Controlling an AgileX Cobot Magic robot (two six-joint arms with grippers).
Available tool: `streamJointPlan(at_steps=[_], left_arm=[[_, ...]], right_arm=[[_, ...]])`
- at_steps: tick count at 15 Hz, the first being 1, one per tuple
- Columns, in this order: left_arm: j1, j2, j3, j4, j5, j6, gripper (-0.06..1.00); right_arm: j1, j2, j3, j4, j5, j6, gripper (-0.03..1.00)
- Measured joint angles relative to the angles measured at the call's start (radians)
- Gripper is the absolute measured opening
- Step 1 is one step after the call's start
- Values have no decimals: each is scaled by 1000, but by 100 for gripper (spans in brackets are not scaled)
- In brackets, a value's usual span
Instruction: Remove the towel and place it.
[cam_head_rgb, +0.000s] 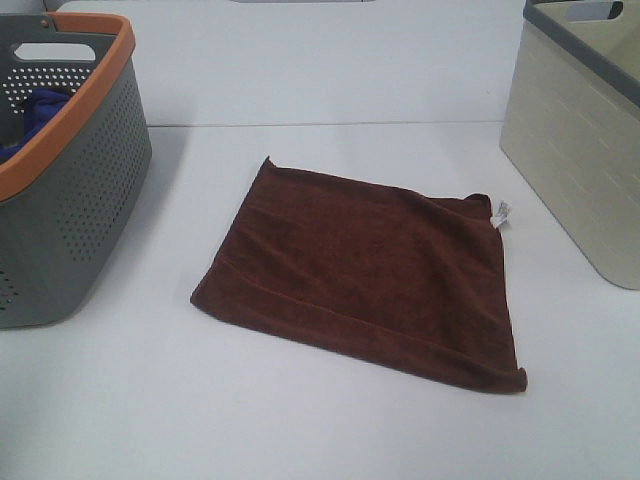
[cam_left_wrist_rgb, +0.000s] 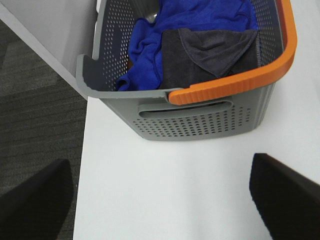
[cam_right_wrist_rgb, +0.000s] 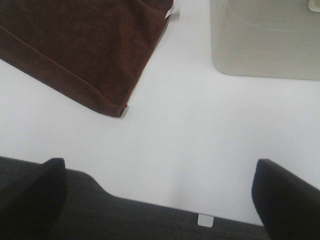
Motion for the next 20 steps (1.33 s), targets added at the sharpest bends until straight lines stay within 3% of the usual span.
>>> streamJointPlan(at_steps=[5, 8, 14, 20], left_arm=[[0, -352, 173, -7, 12, 50, 91], [0, -474, 246, -74, 46, 52, 91], [0, -559, 266, -204, 85, 40, 90], [0, -559, 266, -191, 86, -18, 91]], right_arm=[[0, -297, 143, -3, 12, -13, 88], [0, -320, 149, 1, 12, -16, 88], [0, -320, 166, 3, -1, -22, 86], [0, -320, 166, 4, -1, -22, 86]])
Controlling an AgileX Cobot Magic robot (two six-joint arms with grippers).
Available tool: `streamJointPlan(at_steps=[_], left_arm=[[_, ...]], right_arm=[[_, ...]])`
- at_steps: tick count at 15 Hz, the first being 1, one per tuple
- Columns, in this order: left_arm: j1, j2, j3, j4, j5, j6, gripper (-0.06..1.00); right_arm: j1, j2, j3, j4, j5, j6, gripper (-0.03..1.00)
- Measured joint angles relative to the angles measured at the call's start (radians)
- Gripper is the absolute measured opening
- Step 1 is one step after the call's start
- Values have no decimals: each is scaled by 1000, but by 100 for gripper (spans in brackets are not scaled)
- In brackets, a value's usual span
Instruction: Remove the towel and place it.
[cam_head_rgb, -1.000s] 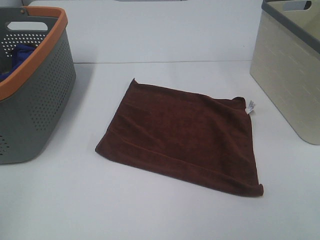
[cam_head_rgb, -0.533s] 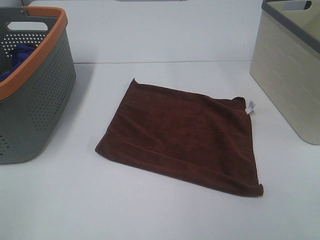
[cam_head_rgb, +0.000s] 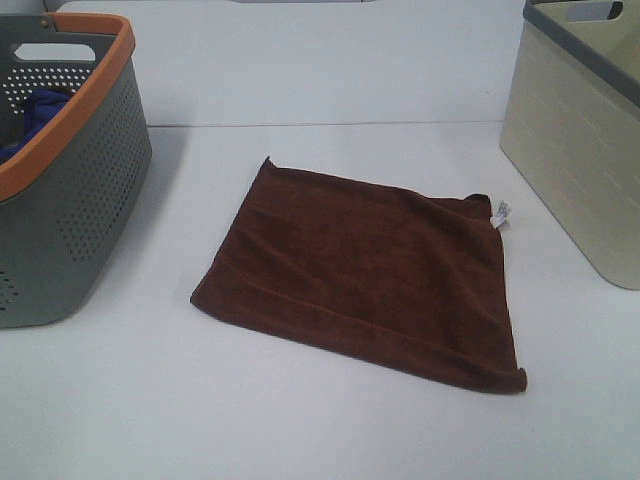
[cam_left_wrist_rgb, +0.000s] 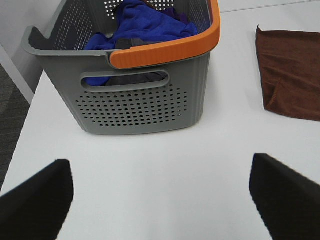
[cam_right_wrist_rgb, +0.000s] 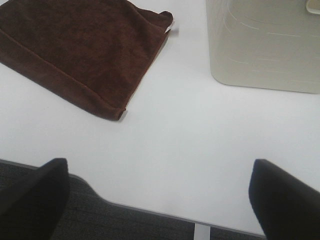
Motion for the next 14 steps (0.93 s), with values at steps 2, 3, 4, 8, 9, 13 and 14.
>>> streamJointPlan(at_steps=[2, 3, 4, 8, 9, 13, 14], left_arm=[[0, 0, 0, 0, 0, -1, 91], [0, 0, 0, 0, 0, -1, 91], [0, 0, 0, 0, 0, -1, 91], [0, 0, 0, 0, 0, -9, 91], [0, 0, 0, 0, 0, -9, 91], [0, 0, 0, -17, 0, -13, 91], [0, 0, 0, -18, 0, -13, 91]], right_arm=[[0, 0, 0, 0, 0, 0, 86], [0, 0, 0, 0, 0, 0, 86], [0, 0, 0, 0, 0, 0, 86], [0, 0, 0, 0, 0, 0, 86], [0, 0, 0, 0, 0, 0, 86], [0, 0, 0, 0, 0, 0, 86], [0, 0, 0, 0, 0, 0, 86]])
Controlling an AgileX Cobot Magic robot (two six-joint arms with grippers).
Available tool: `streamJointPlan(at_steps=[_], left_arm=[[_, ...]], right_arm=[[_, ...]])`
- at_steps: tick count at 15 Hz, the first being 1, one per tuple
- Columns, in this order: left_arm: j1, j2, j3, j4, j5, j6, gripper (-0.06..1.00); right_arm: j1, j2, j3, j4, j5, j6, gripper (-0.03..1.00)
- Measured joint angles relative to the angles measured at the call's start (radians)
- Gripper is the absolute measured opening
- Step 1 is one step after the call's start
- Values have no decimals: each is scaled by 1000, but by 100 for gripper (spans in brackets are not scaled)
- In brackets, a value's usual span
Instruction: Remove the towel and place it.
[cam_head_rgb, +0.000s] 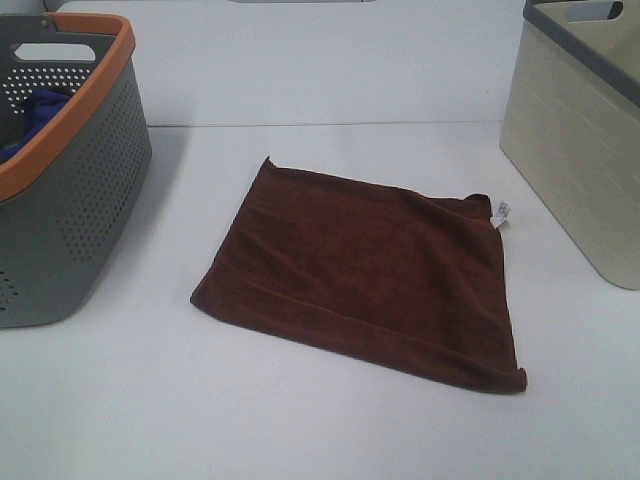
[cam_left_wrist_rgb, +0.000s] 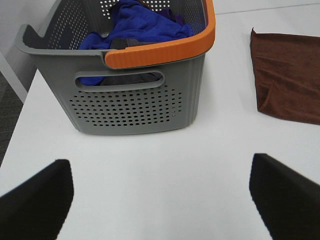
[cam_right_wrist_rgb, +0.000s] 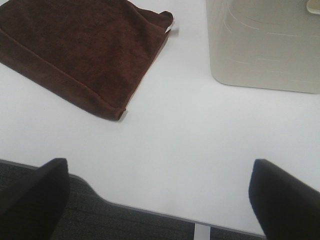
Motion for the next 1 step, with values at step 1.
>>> streamJointPlan(at_steps=[1], left_arm=[[0, 0, 0, -1, 0, 0, 91]], right_arm=[[0, 0, 0, 0, 0, 0, 86]])
